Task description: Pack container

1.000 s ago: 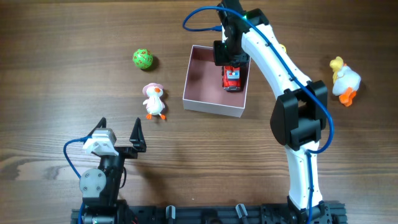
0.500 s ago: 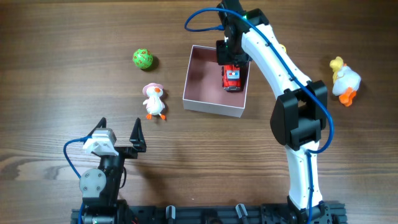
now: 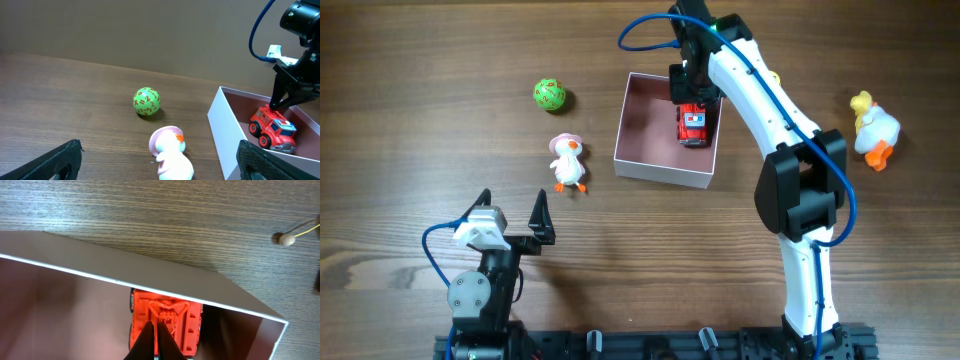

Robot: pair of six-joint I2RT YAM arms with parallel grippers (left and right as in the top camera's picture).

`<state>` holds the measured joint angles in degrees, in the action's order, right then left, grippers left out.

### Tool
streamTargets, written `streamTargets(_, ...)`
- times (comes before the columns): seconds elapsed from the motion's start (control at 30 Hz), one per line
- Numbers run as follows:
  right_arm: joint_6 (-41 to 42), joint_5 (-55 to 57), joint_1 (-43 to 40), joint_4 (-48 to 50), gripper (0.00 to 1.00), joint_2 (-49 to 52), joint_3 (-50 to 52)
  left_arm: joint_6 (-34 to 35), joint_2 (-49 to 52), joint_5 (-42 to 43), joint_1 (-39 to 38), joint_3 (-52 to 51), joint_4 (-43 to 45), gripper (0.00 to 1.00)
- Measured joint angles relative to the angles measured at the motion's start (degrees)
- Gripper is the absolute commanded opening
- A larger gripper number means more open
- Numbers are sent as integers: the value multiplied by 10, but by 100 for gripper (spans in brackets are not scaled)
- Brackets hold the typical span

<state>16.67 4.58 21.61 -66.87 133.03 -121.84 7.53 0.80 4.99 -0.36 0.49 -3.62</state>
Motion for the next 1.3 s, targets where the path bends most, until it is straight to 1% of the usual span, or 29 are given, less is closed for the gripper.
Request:
streamTargets(0.3, 0, 7, 0, 0, 4, 0, 0, 0, 0, 0, 0, 0, 0, 100)
streamTargets(0.63, 18, 40, 0, -14, 4, 0, 0, 0, 0, 0, 0, 0, 0, 100)
streamTargets(1.07, 37, 49, 0, -34, 5, 0, 0, 0, 0, 0, 0, 0, 0, 100)
streamTargets(1.3, 30, 34, 0, -20, 4, 0, 0, 0, 0, 0, 0, 0, 0, 100)
